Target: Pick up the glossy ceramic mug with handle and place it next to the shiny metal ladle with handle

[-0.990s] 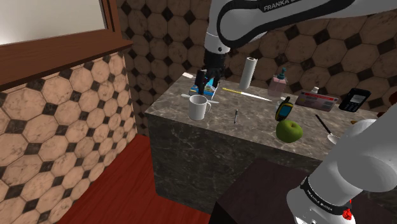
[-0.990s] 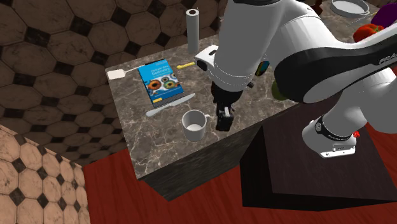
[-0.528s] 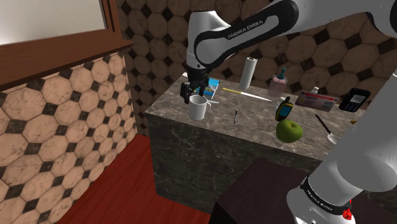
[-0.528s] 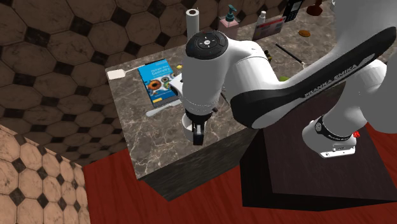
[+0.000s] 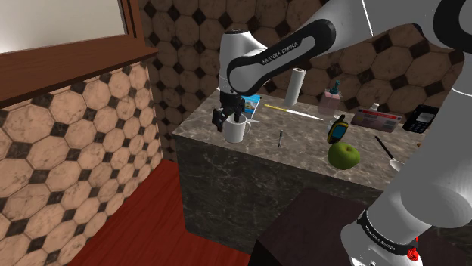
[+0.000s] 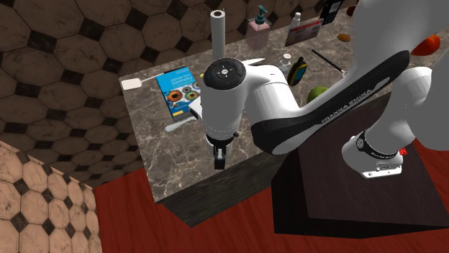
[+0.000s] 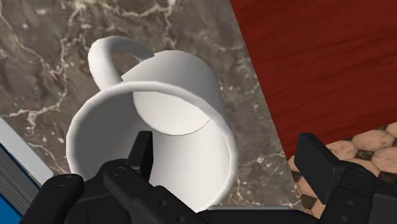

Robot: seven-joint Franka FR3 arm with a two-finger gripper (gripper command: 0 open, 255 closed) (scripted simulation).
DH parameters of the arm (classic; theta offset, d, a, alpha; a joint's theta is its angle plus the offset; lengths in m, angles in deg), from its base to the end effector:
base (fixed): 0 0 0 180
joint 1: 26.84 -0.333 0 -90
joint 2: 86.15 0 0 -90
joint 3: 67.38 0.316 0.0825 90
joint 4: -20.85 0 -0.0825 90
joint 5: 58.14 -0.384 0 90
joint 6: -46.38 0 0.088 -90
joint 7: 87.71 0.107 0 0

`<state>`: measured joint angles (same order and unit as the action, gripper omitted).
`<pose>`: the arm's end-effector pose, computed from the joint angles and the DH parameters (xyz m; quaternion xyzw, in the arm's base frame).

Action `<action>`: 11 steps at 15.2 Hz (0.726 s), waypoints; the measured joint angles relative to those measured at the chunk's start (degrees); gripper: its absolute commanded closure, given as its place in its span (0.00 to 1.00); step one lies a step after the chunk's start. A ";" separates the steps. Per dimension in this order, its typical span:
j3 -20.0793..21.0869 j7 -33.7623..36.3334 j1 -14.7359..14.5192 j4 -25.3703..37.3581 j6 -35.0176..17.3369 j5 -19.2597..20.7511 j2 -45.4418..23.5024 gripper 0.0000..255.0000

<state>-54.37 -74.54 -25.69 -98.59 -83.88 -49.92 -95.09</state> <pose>0.5633 0.1123 0.3569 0.9986 0.0322 0.0269 0.0331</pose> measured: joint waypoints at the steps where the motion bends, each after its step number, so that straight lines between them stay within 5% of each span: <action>1: -0.03 0.12 -0.02 -0.20 -0.49 0.14 -0.32 0.00; 7: -0.09 0.16 0.00 -0.30 -0.95 0.28 -0.65 0.00; 8: -0.09 0.16 0.00 -0.30 -0.95 0.28 -0.65 1.00; 11: -0.09 0.16 0.00 -0.30 -0.95 0.28 -0.65 1.00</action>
<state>-54.46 -74.38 -25.69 -98.89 -84.84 -49.64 -95.74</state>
